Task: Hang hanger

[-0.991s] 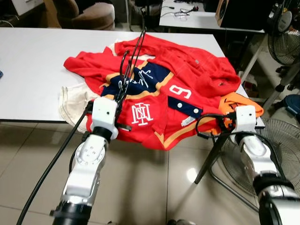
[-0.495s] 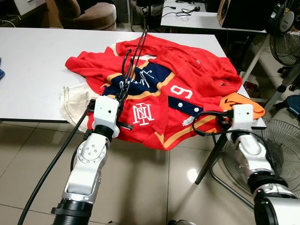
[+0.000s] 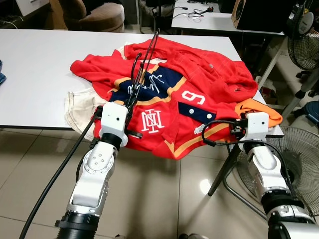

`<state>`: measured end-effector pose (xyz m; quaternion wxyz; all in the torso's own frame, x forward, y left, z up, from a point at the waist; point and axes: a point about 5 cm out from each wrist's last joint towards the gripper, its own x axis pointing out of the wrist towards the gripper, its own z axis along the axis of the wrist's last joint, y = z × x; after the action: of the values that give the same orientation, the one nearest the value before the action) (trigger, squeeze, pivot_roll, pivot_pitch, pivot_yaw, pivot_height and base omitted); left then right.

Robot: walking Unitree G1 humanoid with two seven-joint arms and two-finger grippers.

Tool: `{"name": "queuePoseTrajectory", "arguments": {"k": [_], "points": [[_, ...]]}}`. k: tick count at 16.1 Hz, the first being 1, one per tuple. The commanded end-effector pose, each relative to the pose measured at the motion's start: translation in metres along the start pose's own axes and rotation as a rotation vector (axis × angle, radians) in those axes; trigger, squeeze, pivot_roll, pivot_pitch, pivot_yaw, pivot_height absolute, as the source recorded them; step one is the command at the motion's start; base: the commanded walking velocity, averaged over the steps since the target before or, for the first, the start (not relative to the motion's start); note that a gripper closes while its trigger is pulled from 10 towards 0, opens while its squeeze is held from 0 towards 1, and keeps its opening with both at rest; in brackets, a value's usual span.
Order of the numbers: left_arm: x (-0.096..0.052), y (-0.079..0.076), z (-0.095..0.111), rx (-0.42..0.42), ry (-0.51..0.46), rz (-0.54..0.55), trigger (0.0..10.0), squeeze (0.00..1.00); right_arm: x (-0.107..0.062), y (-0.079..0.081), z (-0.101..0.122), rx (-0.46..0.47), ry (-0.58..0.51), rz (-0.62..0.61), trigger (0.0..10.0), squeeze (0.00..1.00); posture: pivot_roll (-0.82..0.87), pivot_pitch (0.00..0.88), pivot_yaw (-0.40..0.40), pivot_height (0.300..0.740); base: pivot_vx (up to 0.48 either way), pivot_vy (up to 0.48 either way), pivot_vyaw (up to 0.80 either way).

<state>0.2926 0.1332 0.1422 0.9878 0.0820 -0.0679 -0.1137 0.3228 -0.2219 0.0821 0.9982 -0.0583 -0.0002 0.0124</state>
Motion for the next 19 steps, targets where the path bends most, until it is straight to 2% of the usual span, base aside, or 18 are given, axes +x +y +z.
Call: {"name": "queuePoseTrajectory", "arguments": {"k": [1, 4, 8, 9, 14, 16, 19], "points": [[0.002, -0.001, 0.002, 0.013, -0.011, -0.015, 10.0, 0.00, 0.001, -0.002, 0.008, 0.013, -0.040, -0.007, 0.0, 0.00, -0.08, 0.030, 0.010, 0.740, 0.000, 0.000, 0.00], [0.003, -0.001, 0.002, 0.012, -0.014, -0.018, 10.0, 0.00, 0.003, -0.001, 0.024, 0.024, -0.098, -0.004, 0.0, 0.00, -0.08, 0.030, 0.010, 0.740, 0.000, 0.000, 0.00], [0.004, -0.003, 0.002, 0.009, -0.013, -0.024, 10.0, 0.00, 0.011, 0.001, 0.060, 0.062, -0.193, 0.022, 0.0, 0.00, -0.10, 0.027, 0.014, 0.740, 0.000, 0.000, 0.00], [0.005, -0.004, 0.002, 0.007, -0.013, -0.026, 10.0, 0.00, 0.013, 0.001, 0.075, 0.074, -0.223, 0.034, 0.0, 0.00, -0.10, 0.027, 0.013, 0.740, 0.000, 0.000, 0.00], [0.007, -0.005, 0.002, 0.004, -0.015, -0.029, 10.0, 0.00, 0.019, -0.002, 0.106, 0.106, -0.270, 0.066, 0.0, 0.00, -0.10, 0.023, 0.011, 0.740, 0.000, 0.000, 0.00], [0.009, -0.004, 0.004, 0.007, -0.022, -0.020, 10.0, 0.00, 0.022, -0.005, 0.132, 0.123, -0.324, 0.071, 0.0, 0.00, -0.10, 0.018, 0.008, 0.740, 0.000, 0.000, 0.00], [0.013, -0.004, 0.006, -0.010, -0.025, 0.003, 10.0, 0.00, 0.022, -0.004, 0.147, 0.142, -0.373, 0.051, 0.0, 0.00, -0.10, 0.001, 0.003, 0.740, 0.000, 0.000, 0.00]]}}
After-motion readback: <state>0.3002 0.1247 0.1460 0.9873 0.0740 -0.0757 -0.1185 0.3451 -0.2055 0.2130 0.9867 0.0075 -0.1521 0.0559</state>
